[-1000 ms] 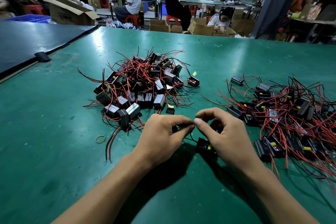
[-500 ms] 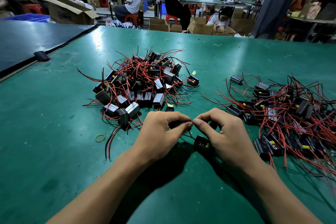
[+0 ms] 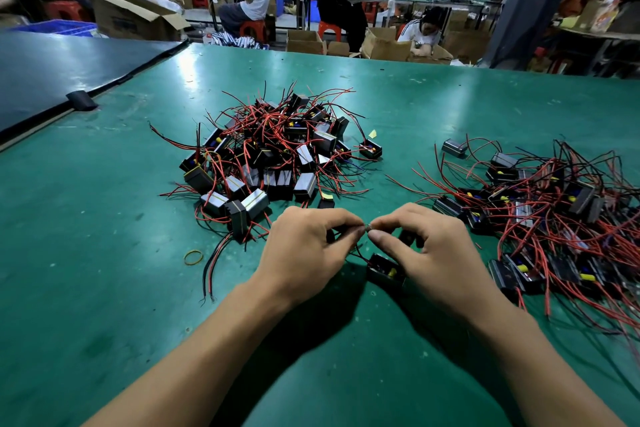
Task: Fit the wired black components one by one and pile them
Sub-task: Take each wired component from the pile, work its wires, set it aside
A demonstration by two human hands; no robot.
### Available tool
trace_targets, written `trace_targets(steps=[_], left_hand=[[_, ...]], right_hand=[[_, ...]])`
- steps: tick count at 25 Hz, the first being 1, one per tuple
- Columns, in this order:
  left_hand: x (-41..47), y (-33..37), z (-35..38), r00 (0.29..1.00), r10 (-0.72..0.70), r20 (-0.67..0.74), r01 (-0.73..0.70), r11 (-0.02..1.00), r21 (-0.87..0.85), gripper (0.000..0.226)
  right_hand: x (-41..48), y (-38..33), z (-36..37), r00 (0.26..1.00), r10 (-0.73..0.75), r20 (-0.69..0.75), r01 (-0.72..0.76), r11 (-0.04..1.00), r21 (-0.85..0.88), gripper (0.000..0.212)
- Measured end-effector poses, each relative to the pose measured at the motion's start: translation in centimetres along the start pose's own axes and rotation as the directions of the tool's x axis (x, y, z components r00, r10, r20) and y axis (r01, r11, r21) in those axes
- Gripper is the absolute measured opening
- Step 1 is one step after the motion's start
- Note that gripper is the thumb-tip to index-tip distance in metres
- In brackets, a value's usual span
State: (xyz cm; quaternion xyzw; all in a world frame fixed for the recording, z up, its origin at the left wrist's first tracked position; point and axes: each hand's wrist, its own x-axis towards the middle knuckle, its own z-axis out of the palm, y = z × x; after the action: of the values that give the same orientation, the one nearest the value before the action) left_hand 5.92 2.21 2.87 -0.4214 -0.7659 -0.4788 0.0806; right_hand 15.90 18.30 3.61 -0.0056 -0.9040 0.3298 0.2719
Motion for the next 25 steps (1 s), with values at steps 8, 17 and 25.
trace_targets(steps=[8,17,25], left_hand=[[0.1,-0.1,-0.2,0.993,0.102,0.066,-0.112,0.980,0.165,0.013],[1.4,-2.1,-2.3,0.918,-0.364,0.159,0.351,0.930,0.108,0.021],[1.8,-0.6,-2.6,0.798,-0.410,0.441,0.304,0.907,0.292,0.022]], right_hand=[[-0.1,-0.3,0.2,0.996,0.026,-0.084,-0.026,1.000,-0.006,0.008],[0.5,0.0,-0.1,0.916,0.395,0.067,-0.397,0.874,0.280,0.031],[0.1,-0.2,1.3,0.886,0.410,0.218,-0.411,0.911,-0.041,0.015]])
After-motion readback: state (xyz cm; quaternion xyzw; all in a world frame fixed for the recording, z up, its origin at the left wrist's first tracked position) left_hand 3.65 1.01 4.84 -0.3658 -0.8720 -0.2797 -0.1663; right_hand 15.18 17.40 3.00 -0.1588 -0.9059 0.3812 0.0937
